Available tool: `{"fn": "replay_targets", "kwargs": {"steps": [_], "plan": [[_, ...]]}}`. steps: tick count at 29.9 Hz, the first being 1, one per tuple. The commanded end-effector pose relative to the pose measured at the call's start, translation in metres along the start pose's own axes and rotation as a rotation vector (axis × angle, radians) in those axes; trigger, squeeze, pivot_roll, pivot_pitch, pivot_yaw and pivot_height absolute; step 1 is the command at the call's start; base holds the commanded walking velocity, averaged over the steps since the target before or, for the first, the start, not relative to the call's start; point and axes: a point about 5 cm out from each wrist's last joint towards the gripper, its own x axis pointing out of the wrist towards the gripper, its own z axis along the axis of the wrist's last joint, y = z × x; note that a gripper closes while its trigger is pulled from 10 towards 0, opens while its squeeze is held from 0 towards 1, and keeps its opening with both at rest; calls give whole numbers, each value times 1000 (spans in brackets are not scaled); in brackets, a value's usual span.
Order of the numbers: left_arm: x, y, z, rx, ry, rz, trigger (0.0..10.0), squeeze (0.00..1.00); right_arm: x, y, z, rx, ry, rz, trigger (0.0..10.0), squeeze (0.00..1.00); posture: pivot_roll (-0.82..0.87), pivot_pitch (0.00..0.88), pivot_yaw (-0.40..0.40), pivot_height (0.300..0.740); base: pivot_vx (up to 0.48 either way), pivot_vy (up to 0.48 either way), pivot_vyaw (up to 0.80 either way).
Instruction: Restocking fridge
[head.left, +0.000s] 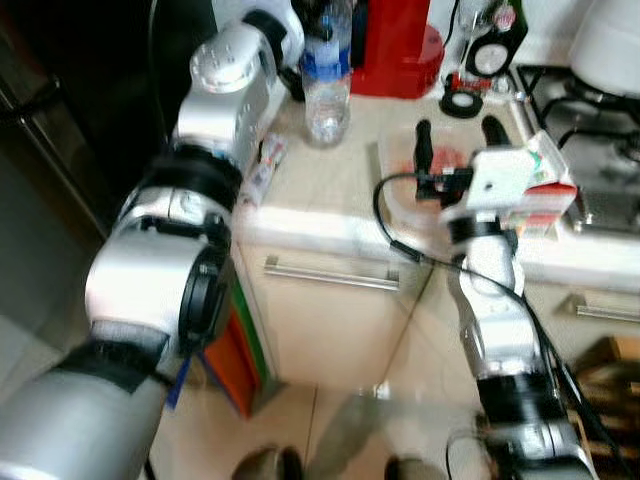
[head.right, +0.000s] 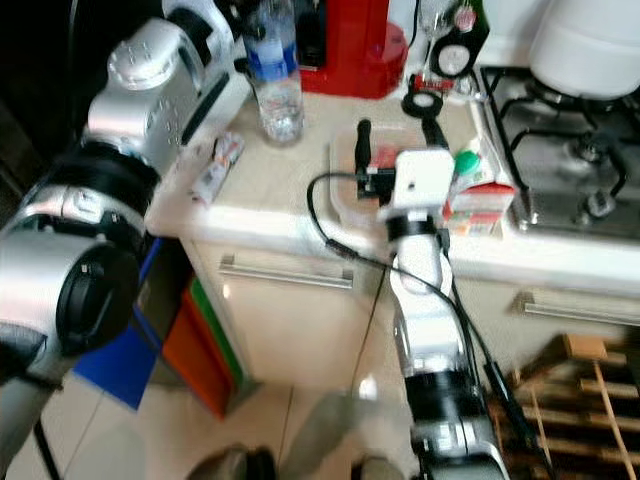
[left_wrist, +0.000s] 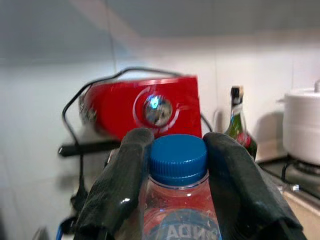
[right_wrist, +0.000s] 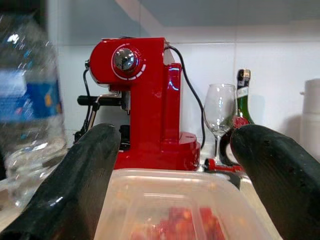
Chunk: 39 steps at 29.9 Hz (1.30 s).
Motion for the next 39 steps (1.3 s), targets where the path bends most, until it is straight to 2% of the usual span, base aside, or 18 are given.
{"fn": "replay_targets", "kwargs": {"steps": [1, 10, 21, 39], "plan": [[0, 4, 9, 20, -34, 15, 10000, 0, 4, -6, 12, 3, -41, -29, 10000, 0, -125, 0, 52, 740, -300, 0, 0], [1, 3, 9, 27, -39, 17, 10000, 0, 5, -10, 14, -19, -52, -41, 10000, 0, -129, 0, 51, 740, -301, 0, 0], [0, 3, 9, 36, -37, 13, 10000, 0, 2, -4, 13, -23, -45, -24, 10000, 0, -125, 0, 54, 740, -301, 0, 0], [-5, -4, -1, 7, -34, -33, 10000, 0, -5, -7, 3, -26, 1, -42, 10000, 0, -121, 0, 58, 740, -301, 0, 0]]}}
